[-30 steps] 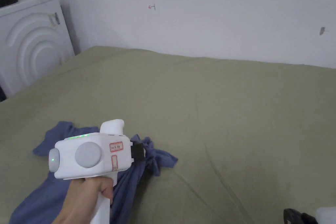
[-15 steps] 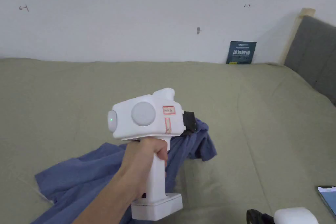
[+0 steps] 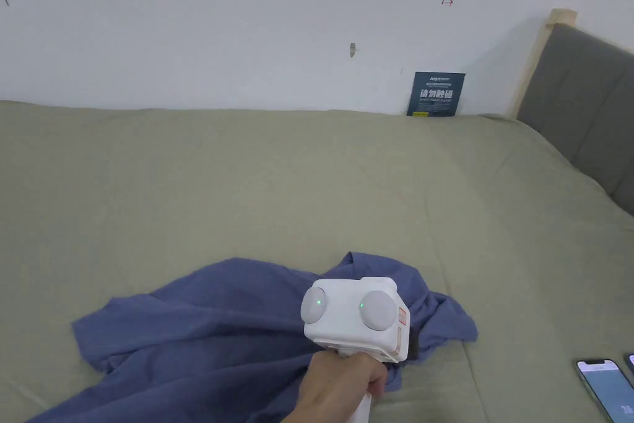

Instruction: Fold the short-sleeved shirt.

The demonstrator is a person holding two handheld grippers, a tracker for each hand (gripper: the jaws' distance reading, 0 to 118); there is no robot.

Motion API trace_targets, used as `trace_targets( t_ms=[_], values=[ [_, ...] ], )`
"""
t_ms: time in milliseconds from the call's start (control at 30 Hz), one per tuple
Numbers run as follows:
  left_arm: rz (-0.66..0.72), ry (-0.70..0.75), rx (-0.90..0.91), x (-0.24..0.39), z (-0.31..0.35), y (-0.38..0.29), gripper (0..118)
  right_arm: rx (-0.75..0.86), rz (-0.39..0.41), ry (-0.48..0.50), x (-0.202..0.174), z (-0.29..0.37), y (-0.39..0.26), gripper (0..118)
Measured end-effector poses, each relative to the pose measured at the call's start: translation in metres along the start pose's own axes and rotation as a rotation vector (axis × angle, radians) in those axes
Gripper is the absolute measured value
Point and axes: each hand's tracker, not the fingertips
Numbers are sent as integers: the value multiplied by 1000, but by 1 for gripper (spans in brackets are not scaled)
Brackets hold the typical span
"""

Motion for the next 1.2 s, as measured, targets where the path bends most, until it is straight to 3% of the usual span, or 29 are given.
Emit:
trace_targets(
  t_ms=[33,67,100,133,267,433,467,500,533,567,600,667,767,867,1067,1100,1133,1167,1200],
  values=[
    [-9,22,22,-1,7,-1,80,4,-5,2,-2,2,0,0],
    [-13,84,-4,-5,18,-3,118,12,-13,9,-4,5,0,0],
    [5,64,94,-7,31,-5,112,16,-19,17,-6,6,0,0],
    [-69,51,78,-16,45,-2,110,20,-27,31,-9,9,1,0],
    [-43,-1,148,-54,145,-42,110,61,-25,88,-28,18,3,0],
    [15,75,273,-135,259,-127,110,84,-67,215,-58,26,6,0],
    [20,78,292,-149,278,-147,107,85,-66,237,-65,26,7,0],
    [29,86,302,-166,296,-167,97,85,-58,252,-72,27,7,0],
    [57,127,319,-180,311,-184,77,84,-48,270,-77,27,7,0],
    [109,180,340,-196,325,-201,44,78,-42,272,-84,26,7,0],
    [141,220,361,-203,333,-215,0,78,-37,275,-90,25,6,0],
    [238,316,422,-227,347,-241,0,65,-27,285,-102,23,5,0],
    [309,344,367,-259,352,-265,0,51,-11,294,-115,23,2,0],
    [311,428,324,-275,342,-272,0,28,16,289,-124,19,-1,0],
    [282,421,266,-293,307,-248,0,-4,25,274,-129,8,-5,0],
    [253,432,248,-295,299,-240,12,-10,29,268,-129,6,-6,0],
    [237,449,225,-296,291,-234,50,-20,31,260,-129,3,-6,0],
    [255,455,187,-302,278,-227,100,-28,30,258,-128,0,-7,0],
    [273,452,153,-308,266,-222,118,-35,29,256,-127,-3,-7,0]
  ],
)
